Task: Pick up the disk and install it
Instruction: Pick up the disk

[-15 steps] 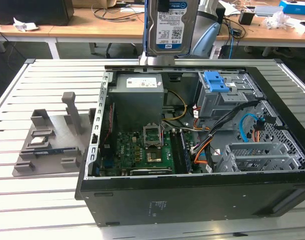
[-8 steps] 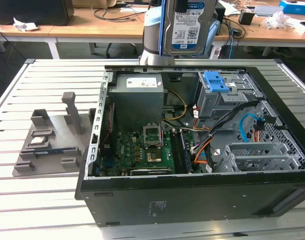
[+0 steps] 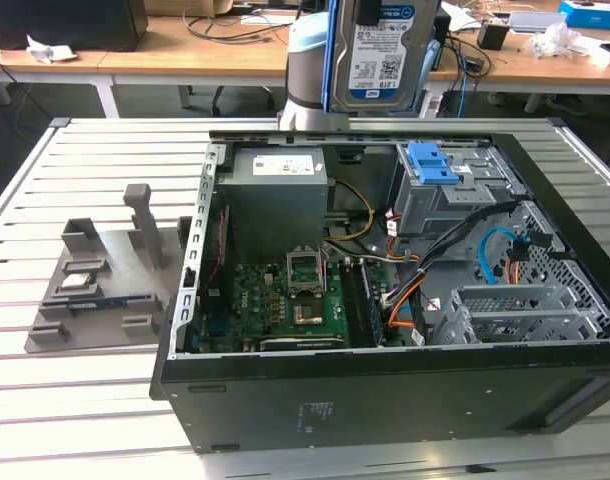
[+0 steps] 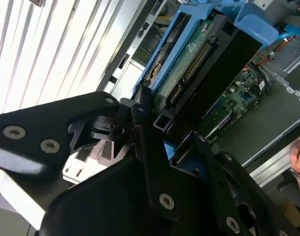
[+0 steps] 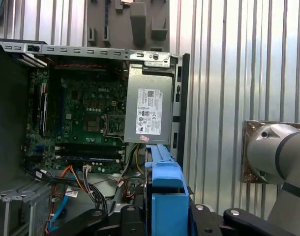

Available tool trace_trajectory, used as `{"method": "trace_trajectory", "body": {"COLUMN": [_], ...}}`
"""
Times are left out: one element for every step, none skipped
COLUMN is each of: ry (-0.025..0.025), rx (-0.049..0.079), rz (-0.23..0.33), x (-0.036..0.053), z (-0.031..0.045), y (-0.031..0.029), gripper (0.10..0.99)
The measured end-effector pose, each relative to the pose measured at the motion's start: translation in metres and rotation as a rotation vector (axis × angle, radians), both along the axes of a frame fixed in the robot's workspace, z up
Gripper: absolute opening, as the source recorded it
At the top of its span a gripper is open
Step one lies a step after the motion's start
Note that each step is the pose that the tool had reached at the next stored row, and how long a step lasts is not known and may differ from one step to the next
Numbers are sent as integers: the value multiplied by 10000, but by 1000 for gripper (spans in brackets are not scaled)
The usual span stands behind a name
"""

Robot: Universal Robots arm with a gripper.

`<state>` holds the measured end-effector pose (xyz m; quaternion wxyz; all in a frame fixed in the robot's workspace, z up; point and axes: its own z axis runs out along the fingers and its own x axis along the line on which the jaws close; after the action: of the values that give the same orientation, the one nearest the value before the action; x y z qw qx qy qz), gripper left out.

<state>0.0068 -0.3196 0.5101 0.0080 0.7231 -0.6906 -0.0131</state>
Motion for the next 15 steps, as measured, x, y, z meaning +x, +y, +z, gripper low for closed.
{"method": "trace_trajectory", "body": {"ry": [0,0,-1,0,-1,0,0,-1,0,0,-1,0,0,0,0], "rx": [0,0,0,0,0,0,0,0,0,0,1,0,0,0,1], "rz": [0,0,0,0,-1,-1,-1,-1,1,0,0,0,-1,0,0], "x": [0,0,0,0,0,0,0,0,0,0,-1,-3,-5,-7,-9], "z": [0,0,-1,-1,-1,-1,-2,-2,-3,-4,-5,-6,-7,-9,-11], "y": [-23,-41,-71,-92,-124,-147,-181,-203,-247,-279,-300,-340,-374,-425,-479], "gripper": [369,369,369,369,369,369,369,369,369,369,369,369,369,369,369]}}
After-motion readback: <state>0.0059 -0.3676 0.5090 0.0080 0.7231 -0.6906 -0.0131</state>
